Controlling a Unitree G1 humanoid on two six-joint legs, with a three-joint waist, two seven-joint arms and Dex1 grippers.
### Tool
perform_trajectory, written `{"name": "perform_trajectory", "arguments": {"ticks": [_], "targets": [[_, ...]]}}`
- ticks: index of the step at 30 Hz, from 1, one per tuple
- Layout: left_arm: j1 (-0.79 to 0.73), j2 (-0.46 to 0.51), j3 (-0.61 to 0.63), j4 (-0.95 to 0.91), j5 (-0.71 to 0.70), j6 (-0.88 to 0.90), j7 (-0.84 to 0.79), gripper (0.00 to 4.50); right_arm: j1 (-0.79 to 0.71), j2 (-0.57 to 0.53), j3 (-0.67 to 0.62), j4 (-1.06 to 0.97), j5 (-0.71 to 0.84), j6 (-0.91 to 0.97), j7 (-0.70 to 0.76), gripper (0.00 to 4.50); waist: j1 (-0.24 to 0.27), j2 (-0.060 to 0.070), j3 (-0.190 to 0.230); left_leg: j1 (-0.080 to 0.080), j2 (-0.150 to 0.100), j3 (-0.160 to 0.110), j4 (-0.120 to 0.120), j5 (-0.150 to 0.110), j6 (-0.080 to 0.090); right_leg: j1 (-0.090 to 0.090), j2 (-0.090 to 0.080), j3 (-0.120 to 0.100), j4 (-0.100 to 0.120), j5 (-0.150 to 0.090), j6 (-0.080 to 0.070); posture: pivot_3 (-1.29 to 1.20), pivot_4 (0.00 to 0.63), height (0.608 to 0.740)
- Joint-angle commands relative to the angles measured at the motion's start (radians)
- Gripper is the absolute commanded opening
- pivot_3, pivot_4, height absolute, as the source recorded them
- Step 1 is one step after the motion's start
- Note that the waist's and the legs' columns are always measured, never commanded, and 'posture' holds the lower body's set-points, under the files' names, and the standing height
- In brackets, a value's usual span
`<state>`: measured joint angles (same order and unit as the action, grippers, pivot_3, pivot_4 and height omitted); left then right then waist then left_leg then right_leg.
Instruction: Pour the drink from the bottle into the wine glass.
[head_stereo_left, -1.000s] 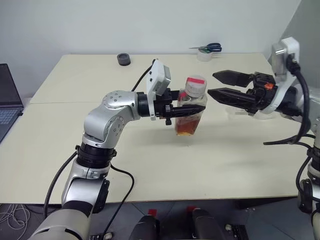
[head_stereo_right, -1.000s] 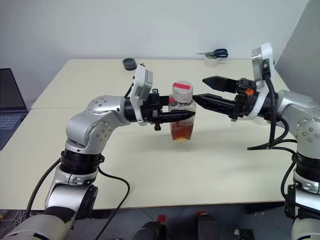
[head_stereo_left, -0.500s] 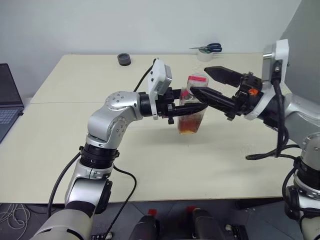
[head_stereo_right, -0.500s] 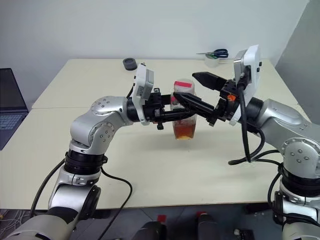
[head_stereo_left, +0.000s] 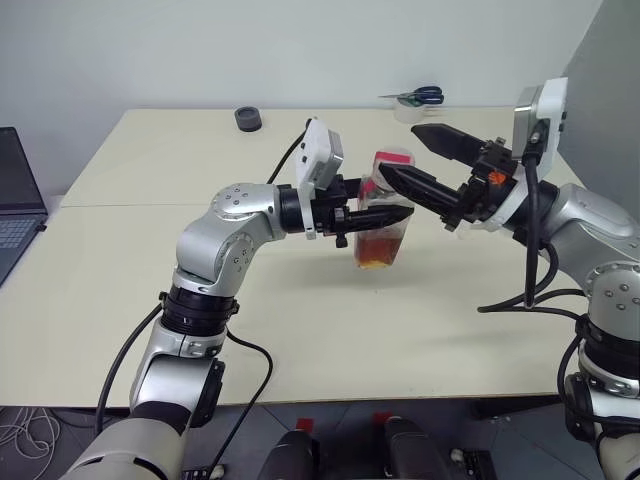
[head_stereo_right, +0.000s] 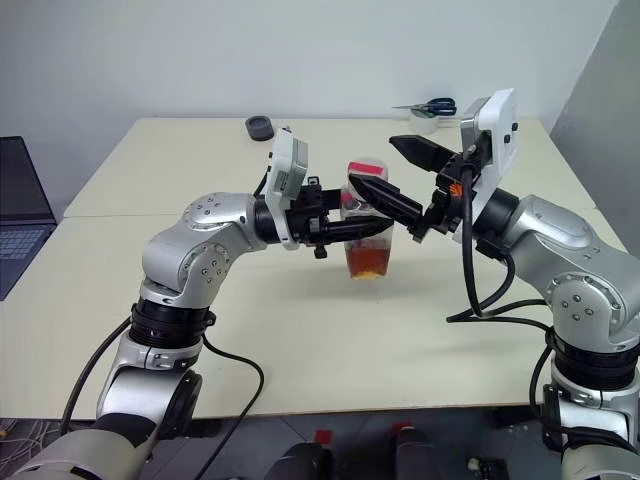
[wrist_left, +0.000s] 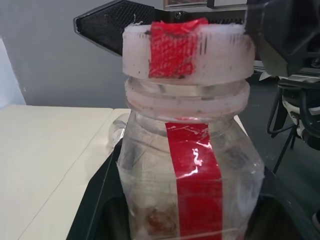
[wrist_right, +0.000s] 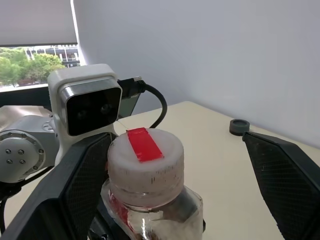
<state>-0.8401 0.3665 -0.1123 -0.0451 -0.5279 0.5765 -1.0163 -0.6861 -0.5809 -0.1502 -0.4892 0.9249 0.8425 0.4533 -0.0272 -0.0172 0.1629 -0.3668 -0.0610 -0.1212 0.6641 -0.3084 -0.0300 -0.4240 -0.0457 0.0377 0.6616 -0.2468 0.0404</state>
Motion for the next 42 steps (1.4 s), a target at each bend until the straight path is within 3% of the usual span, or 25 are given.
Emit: {"name": "perform_trajectory", "arguments": {"ticks": [1,23,34,42], "targets": [[-0.036,0.002,0.021,-0.02,-0.008,-0.026,-0.005,1.88,0.001,-0.012,-0.018,-0.023,0.007,-0.015,0.011,4.47,0.0,0.0,0.0,0.0,0.0,0.0,0.0,0.0,0.0,0.0,0.0,0.0,0.0,0.0,0.0,0.0,0.15,0.74],[-0.046,-0.005,0.014,-0.001,-0.003,-0.043,-0.01,1.88,0.001,-0.016,-0.03,-0.053,0.115,0.011,-0.016,4.47,0.0,0.0,0.0,0.0,0.0,0.0,0.0,0.0,0.0,0.0,0.0,0.0,0.0,0.0,0.0,0.0,0.15,0.74],[-0.044,-0.004,0.014,-0.008,-0.001,-0.041,-0.008,1.88,-0.031,0.034,0.015,-0.009,0.046,-0.033,-0.014,4.47,-0.001,0.0,0.0,0.0,0.0,0.0,0.0,0.0,0.0,0.0,0.0,0.0,0.0,0.0,0.0,0.0,0.15,0.74],[-0.036,-0.003,0.01,-0.011,0.001,-0.043,-0.01,1.88,-0.017,0.017,-0.015,-0.019,0.057,-0.025,-0.014,1.87,-0.001,0.0,0.0,0.0,0.0,0.0,0.0,0.0,0.0,0.0,0.0,0.0,0.0,0.0,0.0,0.0,0.15,0.74]]}}
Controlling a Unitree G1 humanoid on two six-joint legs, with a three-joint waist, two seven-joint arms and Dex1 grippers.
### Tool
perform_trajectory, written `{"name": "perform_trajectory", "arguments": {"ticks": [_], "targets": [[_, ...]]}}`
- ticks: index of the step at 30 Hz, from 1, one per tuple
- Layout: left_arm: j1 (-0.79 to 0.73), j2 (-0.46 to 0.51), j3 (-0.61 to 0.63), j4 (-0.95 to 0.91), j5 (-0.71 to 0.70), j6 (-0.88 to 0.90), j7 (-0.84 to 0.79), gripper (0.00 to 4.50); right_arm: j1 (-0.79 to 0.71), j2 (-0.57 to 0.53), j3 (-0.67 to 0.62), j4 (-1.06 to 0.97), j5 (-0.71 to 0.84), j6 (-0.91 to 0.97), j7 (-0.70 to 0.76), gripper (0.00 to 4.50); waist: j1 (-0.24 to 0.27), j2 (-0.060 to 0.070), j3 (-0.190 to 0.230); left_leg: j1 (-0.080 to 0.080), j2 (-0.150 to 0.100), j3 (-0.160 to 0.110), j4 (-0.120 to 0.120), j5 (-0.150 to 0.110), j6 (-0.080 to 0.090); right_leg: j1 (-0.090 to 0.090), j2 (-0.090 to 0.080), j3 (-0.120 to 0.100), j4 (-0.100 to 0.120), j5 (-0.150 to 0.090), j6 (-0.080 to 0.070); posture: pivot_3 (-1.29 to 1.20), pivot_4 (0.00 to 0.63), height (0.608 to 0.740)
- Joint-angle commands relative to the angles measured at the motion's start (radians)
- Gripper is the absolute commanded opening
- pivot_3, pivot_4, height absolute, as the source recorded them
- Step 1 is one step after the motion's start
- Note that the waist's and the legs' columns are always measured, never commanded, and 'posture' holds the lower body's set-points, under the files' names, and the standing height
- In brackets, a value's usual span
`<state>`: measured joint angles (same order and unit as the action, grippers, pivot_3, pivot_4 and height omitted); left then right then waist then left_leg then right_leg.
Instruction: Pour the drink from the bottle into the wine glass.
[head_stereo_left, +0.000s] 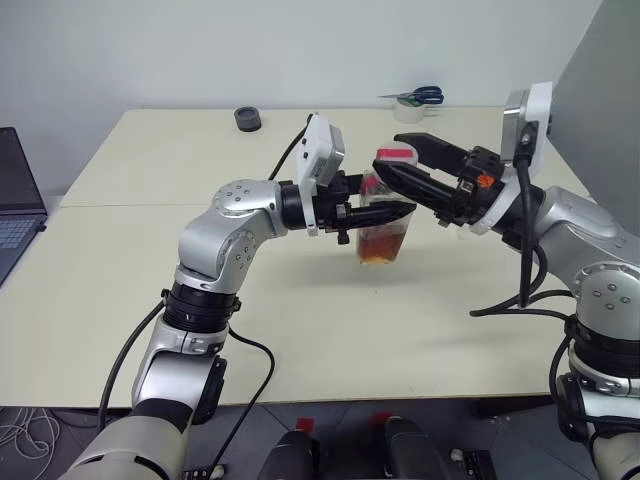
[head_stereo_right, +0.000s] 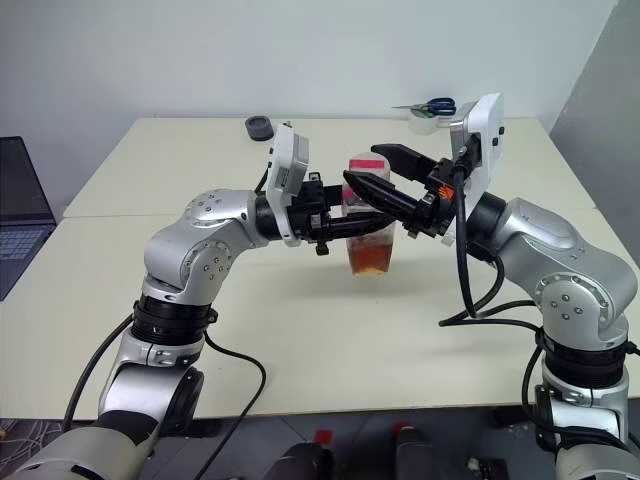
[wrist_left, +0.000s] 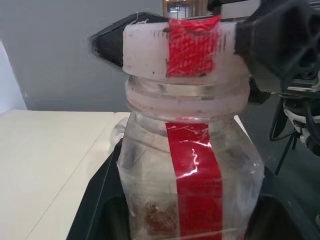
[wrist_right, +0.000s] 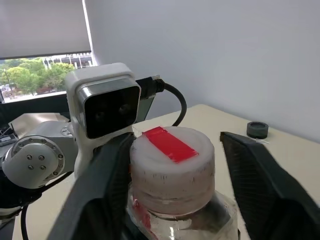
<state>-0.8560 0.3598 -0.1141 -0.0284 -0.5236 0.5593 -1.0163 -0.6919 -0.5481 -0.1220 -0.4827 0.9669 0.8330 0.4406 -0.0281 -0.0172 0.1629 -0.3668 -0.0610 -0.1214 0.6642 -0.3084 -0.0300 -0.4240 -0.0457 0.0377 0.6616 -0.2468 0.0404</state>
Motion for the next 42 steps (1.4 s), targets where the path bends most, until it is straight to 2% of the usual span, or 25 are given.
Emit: {"name": "perform_trajectory", "arguments": {"ticks": [1,6,10,12,19,23,26,28,32,36,39,42], "targets": [[-0.02,0.004,0.011,-0.028,-0.003,-0.026,-0.011,1.88,-0.011,-0.015,-0.046,-0.027,0.019,-0.015,-0.003,1.84,0.0,0.0,0.0,0.0,0.0,0.0,0.0,0.0,0.0,0.0,0.0,0.0,0.0,0.0,0.0,0.0,0.15,0.74],[-0.021,0.0,0.009,-0.026,-0.003,-0.029,-0.013,1.88,-0.021,-0.014,-0.047,-0.031,0.022,-0.018,-0.012,1.84,0.0,0.0,0.0,0.0,0.0,0.0,0.0,0.0,0.0,0.0,0.0,0.0,0.0,0.0,0.0,0.0,0.15,0.74],[-0.017,0.001,0.008,-0.036,-0.008,-0.025,-0.013,1.88,-0.047,-0.103,0.032,-0.051,-0.166,-0.121,0.085,1.84,0.0,0.0,0.0,0.0,0.0,0.0,0.0,0.0,0.0,0.0,0.0,0.0,0.0,0.0,0.0,0.0,0.15,0.74],[-0.015,0.002,0.008,-0.039,-0.009,-0.024,-0.014,1.88,-0.059,-0.105,0.034,-0.035,-0.173,-0.132,0.094,1.84,-0.001,0.0,0.0,0.0,0.0,0.001,0.0,0.0,0.0,0.0,0.0,0.0,0.0,0.0,0.0,0.0,0.15,0.74],[-0.013,-0.001,0.01,-0.04,-0.008,-0.024,-0.014,1.88,-0.099,-0.012,-0.085,0.042,0.048,0.014,-0.061,1.84,0.0,0.0,0.0,0.0,0.0,0.0,0.0,0.0,0.0,0.0,0.0,0.0,0.0,0.0,0.0,0.0,0.15,0.74],[-0.012,0.001,0.012,-0.043,-0.007,-0.022,-0.012,1.88,-0.087,-0.022,-0.128,0.032,0.073,0.033,-0.117,1.84,0.0,0.0,0.0,0.0,0.0,0.0,0.0,0.0,0.0,0.0,0.0,0.001,0.0,0.0,0.0,0.0,0.15,0.74],[-0.002,0.006,0.017,-0.055,-0.009,-0.016,-0.007,1.88,-0.018,-0.068,-0.18,0.007,0.033,0.029,-0.159,1.84,0.001,0.0,0.0,0.0,0.0,0.0,0.0,0.0,0.0,0.0,0.0,0.0,0.0,0.0,0.0,0.0,0.15,0.74],[0.005,0.009,0.02,-0.064,-0.012,-0.012,0.0,1.88,0.103,-0.098,-0.211,-0.041,-0.029,0.013,-0.186,1.84,0.005,0.0,0.0,0.0,0.0,0.0,0.0,0.0,0.0,0.0,0.0,0.001,-0.001,0.0,0.0,0.0,0.15,0.74],[0.01,0.009,0.021,-0.069,-0.015,-0.011,0.009,1.88,0.416,-0.132,-0.176,-0.079,-0.352,-0.128,-0.269,1.84,0.012,0.0,0.0,-0.001,-0.001,-0.001,0.0,0.0,0.0,0.002,0.0,0.001,-0.002,0.0,0.0,0.0,0.15,0.74],[0.005,-0.002,0.016,-0.061,-0.013,-0.016,0.014,1.88,0.584,-0.016,-0.14,0.009,-0.53,-0.265,-0.35,1.84,0.007,0.0,0.0,0.001,-0.001,0.003,0.0,0.0,0.0,0.001,0.0,0.002,0.001,-0.001,0.001,0.0,0.15,0.74],[-0.005,-0.007,0.015,-0.051,-0.011,-0.018,0.007,1.88,0.616,0.068,-0.114,0.083,-0.609,-0.339,-0.381,1.84,-0.005,0.0,0.0,0.003,0.001,0.006,0.0,0.0,0.0,0.001,0.002,0.005,0.003,-0.001,0.001,0.0,0.15,0.74],[-0.015,-0.012,0.013,-0.039,-0.005,-0.022,0.003,1.88,0.595,0.183,-0.133,0.161,-0.624,-0.338,-0.459,1.84,-0.006,0.0,0.0,0.004,0.003,0.007,0.0,0.0,0.0,0.001,0.006,0.005,0.003,0.0,0.001,0.0,0.15,0.74]]}}
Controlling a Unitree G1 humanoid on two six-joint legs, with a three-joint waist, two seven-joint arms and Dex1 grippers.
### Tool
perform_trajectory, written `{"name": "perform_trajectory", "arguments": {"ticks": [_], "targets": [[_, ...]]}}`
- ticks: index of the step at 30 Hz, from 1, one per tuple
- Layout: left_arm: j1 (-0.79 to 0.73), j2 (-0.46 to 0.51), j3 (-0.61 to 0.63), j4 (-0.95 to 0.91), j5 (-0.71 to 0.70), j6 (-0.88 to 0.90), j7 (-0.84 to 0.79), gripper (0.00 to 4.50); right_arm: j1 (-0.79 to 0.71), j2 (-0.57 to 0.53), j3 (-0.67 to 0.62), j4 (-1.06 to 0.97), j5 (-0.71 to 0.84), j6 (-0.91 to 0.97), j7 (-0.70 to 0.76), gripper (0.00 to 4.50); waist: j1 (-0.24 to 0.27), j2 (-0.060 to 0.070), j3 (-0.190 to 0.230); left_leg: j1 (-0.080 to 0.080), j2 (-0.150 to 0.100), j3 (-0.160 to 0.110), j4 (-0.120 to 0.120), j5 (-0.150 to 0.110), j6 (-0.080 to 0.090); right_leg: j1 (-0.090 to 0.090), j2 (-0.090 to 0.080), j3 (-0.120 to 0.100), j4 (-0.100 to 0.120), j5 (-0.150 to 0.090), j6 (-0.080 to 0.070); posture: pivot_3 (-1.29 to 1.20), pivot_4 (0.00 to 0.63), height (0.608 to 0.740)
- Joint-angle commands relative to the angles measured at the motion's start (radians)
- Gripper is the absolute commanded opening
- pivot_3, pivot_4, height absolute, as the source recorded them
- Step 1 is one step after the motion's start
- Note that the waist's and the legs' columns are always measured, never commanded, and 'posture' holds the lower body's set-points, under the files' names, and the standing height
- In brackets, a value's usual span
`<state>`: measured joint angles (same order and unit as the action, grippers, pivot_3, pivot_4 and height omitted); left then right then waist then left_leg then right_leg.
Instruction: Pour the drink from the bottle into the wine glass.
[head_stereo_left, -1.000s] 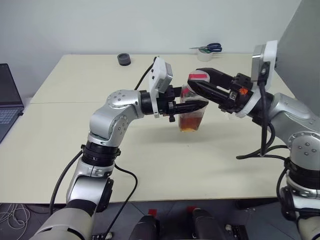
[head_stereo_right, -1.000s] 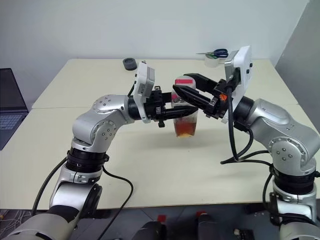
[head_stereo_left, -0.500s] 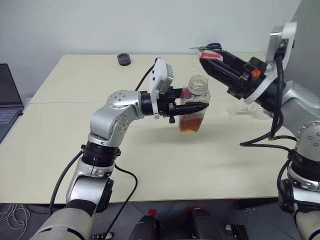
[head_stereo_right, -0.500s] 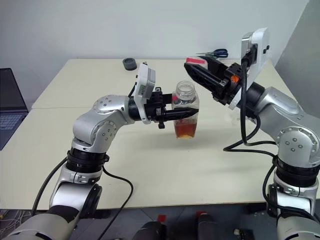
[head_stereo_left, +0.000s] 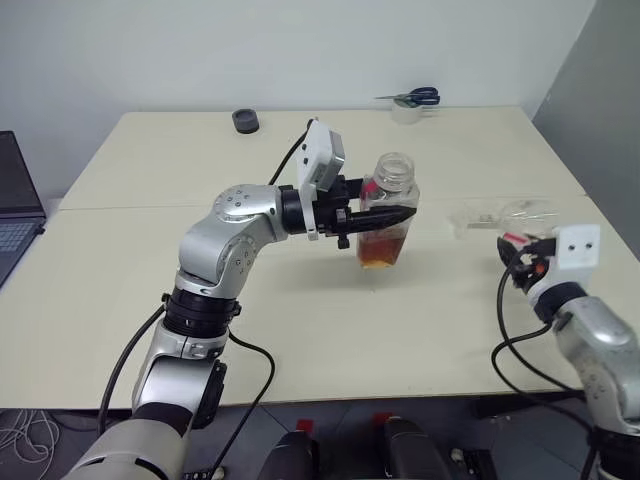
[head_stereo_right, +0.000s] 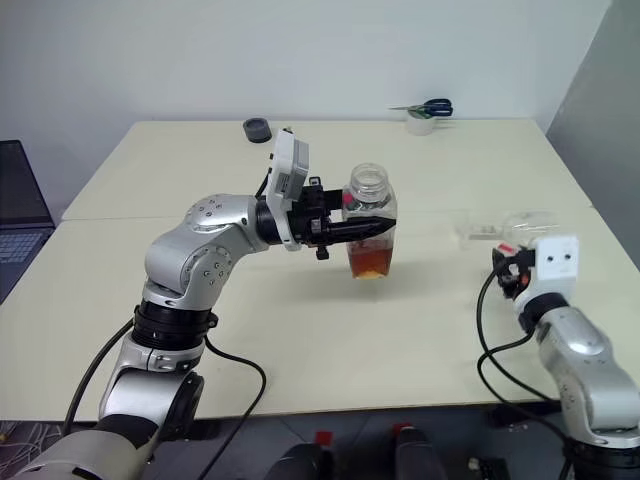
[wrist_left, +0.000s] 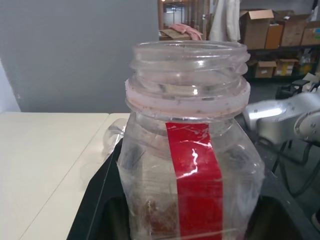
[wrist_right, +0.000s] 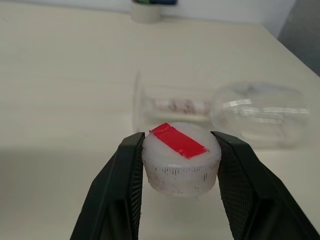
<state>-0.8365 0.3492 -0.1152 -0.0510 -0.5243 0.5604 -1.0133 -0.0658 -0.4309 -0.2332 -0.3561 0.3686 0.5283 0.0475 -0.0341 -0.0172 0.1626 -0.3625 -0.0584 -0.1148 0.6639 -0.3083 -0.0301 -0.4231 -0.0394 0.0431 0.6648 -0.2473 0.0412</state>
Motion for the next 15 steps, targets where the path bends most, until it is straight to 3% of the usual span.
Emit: {"name": "perform_trajectory", "arguments": {"ticks": [1,3,11,15], "targets": [[-0.037,-0.004,0.014,-0.013,-0.004,-0.024,0.0,1.88,-0.038,0.086,-0.022,0.051,-0.035,-0.031,-0.078,1.84,0.0,0.0,0.0,0.0,0.0,0.0,0.0,0.0,0.0,0.0,0.0,0.0,0.0,0.0,0.0,0.0,0.15,0.74],[-0.041,-0.005,0.014,-0.013,-0.005,-0.022,0.001,1.88,-0.042,0.112,-0.02,0.067,-0.053,-0.027,-0.083,1.84,0.003,0.001,0.0,0.0,-0.001,0.0,0.0,0.0,0.0,0.0,0.0,0.0,0.0,0.0,0.0,0.0,0.15,0.74],[-0.043,-0.006,0.013,-0.013,-0.005,-0.023,-0.001,1.88,-0.012,0.142,-0.006,0.072,-0.101,-0.024,-0.071,4.44,0.005,0.001,0.0,-0.001,-0.001,0.0,0.0,0.0,0.0,0.0,0.0,0.0,-0.001,0.0,0.0,0.0,0.15,0.74],[-0.045,-0.009,0.011,-0.011,-0.004,-0.025,0.001,1.88,-0.025,0.14,-0.012,0.068,-0.108,-0.016,-0.069,4.48,0.005,0.001,0.0,-0.001,-0.001,0.0,0.0,0.0,0.0,0.0,0.0,0.0,-0.001,0.0,0.0,0.0,0.15,0.74]]}}
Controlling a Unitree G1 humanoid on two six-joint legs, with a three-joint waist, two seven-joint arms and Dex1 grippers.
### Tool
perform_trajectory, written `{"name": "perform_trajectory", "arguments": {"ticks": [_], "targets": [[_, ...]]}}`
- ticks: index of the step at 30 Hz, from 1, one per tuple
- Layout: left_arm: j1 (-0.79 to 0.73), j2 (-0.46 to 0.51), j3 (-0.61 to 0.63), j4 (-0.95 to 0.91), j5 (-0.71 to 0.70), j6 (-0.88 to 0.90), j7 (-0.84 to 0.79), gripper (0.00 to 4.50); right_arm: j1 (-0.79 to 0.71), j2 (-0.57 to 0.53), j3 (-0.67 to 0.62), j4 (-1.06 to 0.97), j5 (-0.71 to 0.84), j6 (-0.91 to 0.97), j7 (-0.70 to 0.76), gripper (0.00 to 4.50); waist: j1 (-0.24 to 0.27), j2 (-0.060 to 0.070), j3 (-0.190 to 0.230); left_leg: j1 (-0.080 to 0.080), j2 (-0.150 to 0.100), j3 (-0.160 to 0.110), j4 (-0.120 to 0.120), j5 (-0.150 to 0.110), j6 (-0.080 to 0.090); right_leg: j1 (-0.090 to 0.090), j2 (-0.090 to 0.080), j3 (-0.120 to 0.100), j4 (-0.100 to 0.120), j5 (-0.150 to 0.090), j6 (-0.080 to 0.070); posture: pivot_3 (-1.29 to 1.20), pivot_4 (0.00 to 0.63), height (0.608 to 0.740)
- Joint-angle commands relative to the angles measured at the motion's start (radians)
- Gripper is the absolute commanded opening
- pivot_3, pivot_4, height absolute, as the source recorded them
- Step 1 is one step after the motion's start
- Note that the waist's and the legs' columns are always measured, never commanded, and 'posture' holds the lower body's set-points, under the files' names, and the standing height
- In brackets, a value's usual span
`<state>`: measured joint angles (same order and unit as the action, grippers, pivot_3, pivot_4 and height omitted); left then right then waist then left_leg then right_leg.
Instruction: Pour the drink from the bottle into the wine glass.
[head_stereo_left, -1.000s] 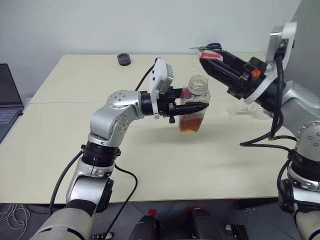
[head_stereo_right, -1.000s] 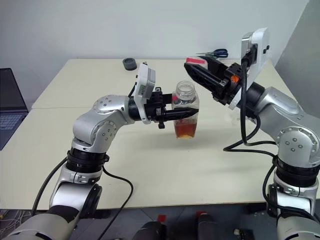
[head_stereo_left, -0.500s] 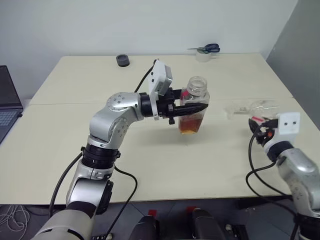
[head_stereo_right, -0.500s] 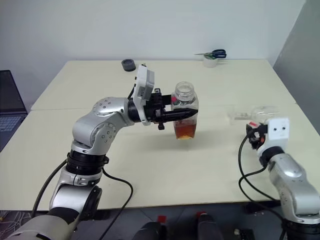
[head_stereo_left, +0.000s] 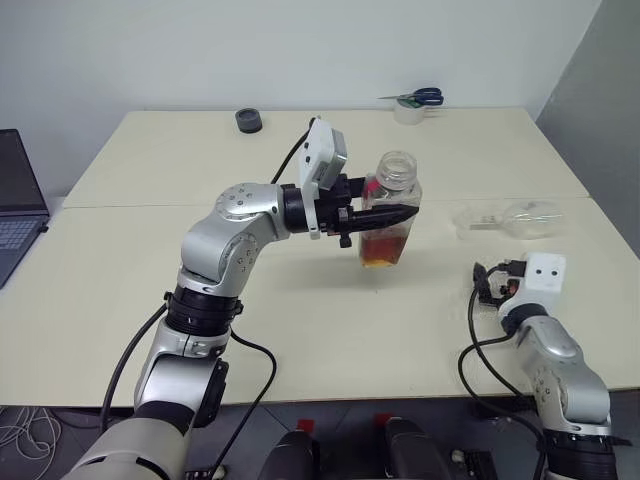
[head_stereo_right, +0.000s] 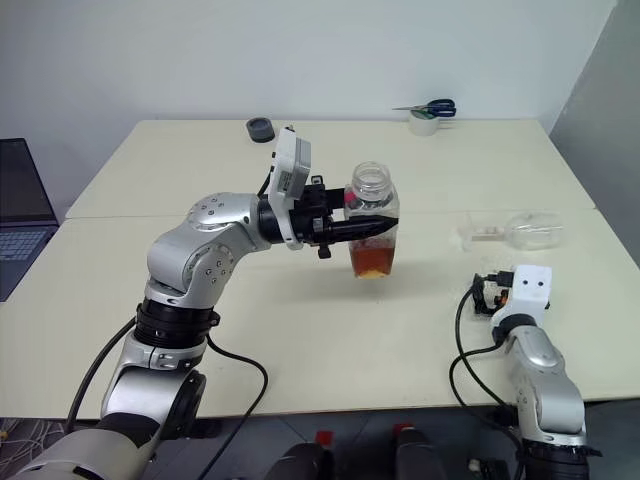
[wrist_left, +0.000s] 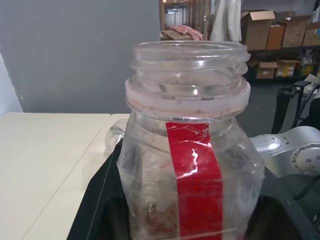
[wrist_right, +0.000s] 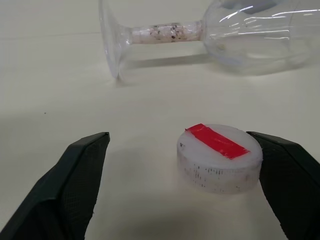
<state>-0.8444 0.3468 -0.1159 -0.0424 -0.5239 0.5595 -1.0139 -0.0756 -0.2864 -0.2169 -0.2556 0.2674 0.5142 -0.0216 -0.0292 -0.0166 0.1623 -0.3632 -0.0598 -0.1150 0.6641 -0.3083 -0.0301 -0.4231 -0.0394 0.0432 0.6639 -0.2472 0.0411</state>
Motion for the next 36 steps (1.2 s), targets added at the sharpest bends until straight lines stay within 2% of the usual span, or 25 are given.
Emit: {"name": "perform_trajectory", "arguments": {"ticks": [1,13,19,22,25,26,29,32,36], "targets": [[-0.037,-0.008,0.012,-0.019,-0.005,-0.024,0.001,1.88,-0.019,-0.007,-0.027,-0.032,-0.009,-0.003,0.004,4.48,0.0,0.0,0.0,0.0,0.0,0.0,0.0,0.0,0.0,0.0,0.0,0.0,0.0,0.0,0.0,0.0,0.15,0.74],[-0.034,-0.007,0.013,-0.022,-0.007,-0.023,0.002,1.88,-0.032,-0.017,-0.016,-0.038,-0.032,-0.011,0.032,4.48,0.0,0.0,0.0,0.0,0.0,0.0,0.0,0.0,0.0,0.0,0.0,0.0,0.0,0.0,0.0,0.0,0.15,0.74],[-0.021,-0.015,0.021,-0.032,0.001,-0.025,0.036,1.88,-0.063,-0.053,-0.033,-0.135,-0.026,-0.127,0.097,4.48,0.0,0.0,0.0,0.0,0.0,0.0,0.0,0.0,0.0,0.0,0.0,0.0,0.0,0.0,0.0,0.0,0.15,0.74],[-0.029,-0.028,0.031,-0.009,0.033,-0.043,0.1,1.88,-0.077,-0.128,-0.005,-0.242,0.057,-0.075,0.241,4.48,0.0,0.0,0.0,0.0,0.0,0.0,0.0,0.0,0.0,0.0,0.0,0.0,0.0,0.0,0.0,0.0,0.15,0.74],[-0.068,-0.033,0.055,0.085,0.112,-0.089,0.208,1.88,-0.093,-0.285,0.029,-0.386,0.238,0.015,0.483,4.48,0.0,0.0,0.0,0.0,0.0,-0.001,0.0,0.0,0.0,0.001,0.0,-0.001,0.0,0.0,0.0,0.0,0.15,0.74],[-0.082,-0.033,0.062,0.12,0.138,-0.108,0.244,1.88,-0.105,-0.322,0.024,-0.407,0.284,0.04,0.524,4.48,0.0,-0.001,0.0,0.0,0.0,-0.002,0.0,0.0,0.0,0.001,0.0,-0.002,0.0,0.0,0.0,0.0,0.15,0.74],[-0.118,-0.026,0.092,0.231,0.216,-0.176,0.363,1.88,-0.182,-0.381,-0.011,-0.415,0.419,0.119,0.565,4.48,-0.001,-0.001,0.001,0.0,0.0,-0.003,0.001,0.0,0.0,0.002,0.001,-0.003,-0.001,0.0,0.0,0.0,0.15,0.74],[-0.14,-0.005,0.132,0.349,0.307,-0.23,0.521,1.88,-0.289,-0.429,0.006,-0.402,0.516,0.179,0.621,4.48,-0.001,-0.001,0.001,0.0,0.0,-0.003,0.001,0.0,0.0,0.002,0.0,-0.003,-0.001,0.0,0.0,0.0,0.15,0.74],[-0.126,0.0,0.194,0.396,0.353,-0.24,0.672,1.88,-0.388,-0.418,0.034,-0.354,0.575,0.23,0.613,4.48,0.002,-0.002,0.001,-0.001,0.0,-0.005,0.0,0.0,0.0,0.001,-0.002,-0.004,-0.002,0.0,0.0,0.0,0.15,0.74]]}}
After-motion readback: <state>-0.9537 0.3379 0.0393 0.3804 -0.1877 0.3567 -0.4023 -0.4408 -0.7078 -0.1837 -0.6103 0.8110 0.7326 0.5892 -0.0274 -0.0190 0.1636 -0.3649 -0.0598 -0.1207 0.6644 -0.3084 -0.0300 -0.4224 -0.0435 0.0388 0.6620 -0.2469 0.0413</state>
